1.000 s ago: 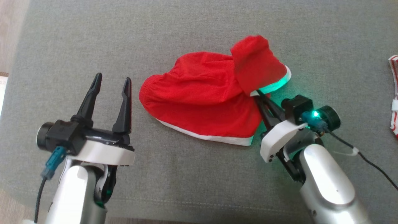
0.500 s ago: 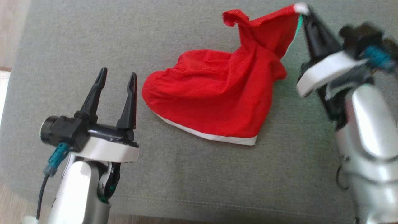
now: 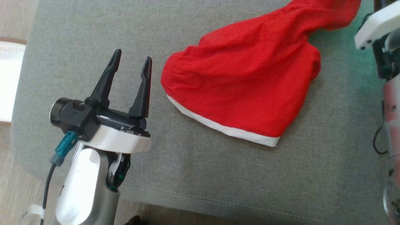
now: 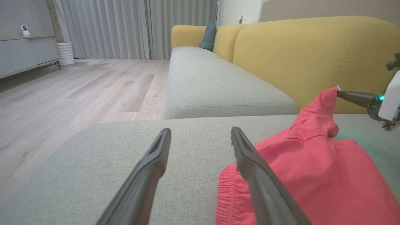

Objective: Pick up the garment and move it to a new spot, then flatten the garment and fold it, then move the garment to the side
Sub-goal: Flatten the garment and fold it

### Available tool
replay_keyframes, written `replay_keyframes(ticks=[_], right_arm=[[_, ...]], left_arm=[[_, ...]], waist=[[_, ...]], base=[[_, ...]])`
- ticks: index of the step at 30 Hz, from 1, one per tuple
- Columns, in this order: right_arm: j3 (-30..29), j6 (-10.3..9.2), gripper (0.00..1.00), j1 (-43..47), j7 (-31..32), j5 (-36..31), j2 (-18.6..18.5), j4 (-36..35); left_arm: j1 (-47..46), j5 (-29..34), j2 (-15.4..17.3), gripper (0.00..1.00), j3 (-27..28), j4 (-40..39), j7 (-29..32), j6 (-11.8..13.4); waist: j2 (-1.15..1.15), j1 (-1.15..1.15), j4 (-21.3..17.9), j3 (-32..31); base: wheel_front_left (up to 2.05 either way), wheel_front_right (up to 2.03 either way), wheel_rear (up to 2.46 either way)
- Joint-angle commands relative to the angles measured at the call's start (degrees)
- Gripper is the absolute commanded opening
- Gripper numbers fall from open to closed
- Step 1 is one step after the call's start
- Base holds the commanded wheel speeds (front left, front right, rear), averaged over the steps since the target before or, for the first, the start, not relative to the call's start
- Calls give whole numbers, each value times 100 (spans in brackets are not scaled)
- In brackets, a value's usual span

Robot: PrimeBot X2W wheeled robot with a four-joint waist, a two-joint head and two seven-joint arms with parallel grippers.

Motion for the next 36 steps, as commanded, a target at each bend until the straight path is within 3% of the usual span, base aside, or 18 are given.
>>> replay_keyframes(ticks=[1,2,3,4,9,14,23,36], right_arm=[[52,-5,0,-171,-152,-9,23,38],[51,-5,0,-203,-222,-28,14,222],[34,-5,95,-232,-303,-27,16,390],[24,-5,100,-250,-400,-20,33,534],[77,-5,100,-110,-980,67,120,905],[314,-5,100,357,-1438,296,247,622],[663,-5,100,1703,-1524,554,474,-951],[520,-5,100,4267,-566,484,1017,-3634]], left_arm=[[-152,52,53,100,170,-198,-69,-21],[-161,54,50,100,168,-197,-69,-26],[-168,59,47,100,166,-193,-69,-31],[-170,65,44,100,170,-187,-69,-34],[-95,116,57,100,245,-148,-69,-48],[113,183,129,100,414,-138,-69,-47],[485,263,237,100,679,-152,-69,4],[941,327,261,100,819,-89,-69,93]], waist=[[0,0,20,49],[0,0,17,59],[0,0,13,65],[0,0,0,61],[0,0,-120,-78],[0,0,-351,-315],[0,0,-740,-675],[0,0,-977,-1143]], base=[[0,0,0],[0,0,0],[0,0,0],[0,0,0],[0,0,0],[0,0,0],[0,0,0],[0,0,0]])
